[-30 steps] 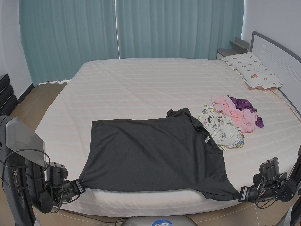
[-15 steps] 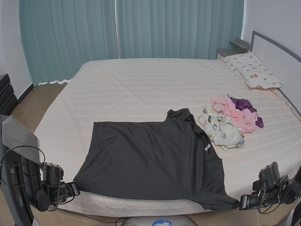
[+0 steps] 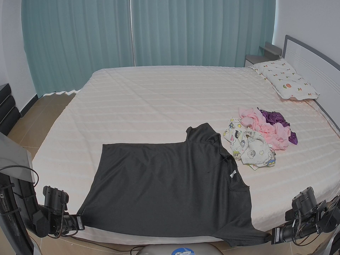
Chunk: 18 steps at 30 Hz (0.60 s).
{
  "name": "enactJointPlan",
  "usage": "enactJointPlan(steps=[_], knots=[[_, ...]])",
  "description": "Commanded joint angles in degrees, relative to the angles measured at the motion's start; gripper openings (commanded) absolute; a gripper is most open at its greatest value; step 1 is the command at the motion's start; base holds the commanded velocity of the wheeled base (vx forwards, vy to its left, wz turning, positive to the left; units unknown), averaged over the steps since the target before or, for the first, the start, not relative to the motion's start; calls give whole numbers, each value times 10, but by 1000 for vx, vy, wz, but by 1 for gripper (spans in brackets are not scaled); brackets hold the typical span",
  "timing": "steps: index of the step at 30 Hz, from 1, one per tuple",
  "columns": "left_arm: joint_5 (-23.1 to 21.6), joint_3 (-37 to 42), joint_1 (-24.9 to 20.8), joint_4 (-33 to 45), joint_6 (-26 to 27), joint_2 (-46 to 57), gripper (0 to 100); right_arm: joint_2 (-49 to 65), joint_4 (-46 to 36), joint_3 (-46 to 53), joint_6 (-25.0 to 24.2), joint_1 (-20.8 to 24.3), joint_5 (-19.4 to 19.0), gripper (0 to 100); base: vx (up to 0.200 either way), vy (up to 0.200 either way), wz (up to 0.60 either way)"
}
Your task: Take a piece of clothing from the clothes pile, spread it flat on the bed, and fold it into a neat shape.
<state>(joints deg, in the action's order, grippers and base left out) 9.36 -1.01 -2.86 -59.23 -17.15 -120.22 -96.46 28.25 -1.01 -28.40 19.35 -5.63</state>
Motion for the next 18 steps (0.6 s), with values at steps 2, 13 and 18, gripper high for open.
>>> enactJointPlan(steps=[2,13,18], knots=[[2,8,-2,9,0,17,0,39,-6,8,2,5,0,0,0,0,0],[-25,-78,-2,1,-52,74,0,73,-10,-115,-5,-16,-1,0,0,0,0],[-25,-139,-1,16,-68,69,0,51,-10,-179,-5,-26,-1,0,0,0,0]])
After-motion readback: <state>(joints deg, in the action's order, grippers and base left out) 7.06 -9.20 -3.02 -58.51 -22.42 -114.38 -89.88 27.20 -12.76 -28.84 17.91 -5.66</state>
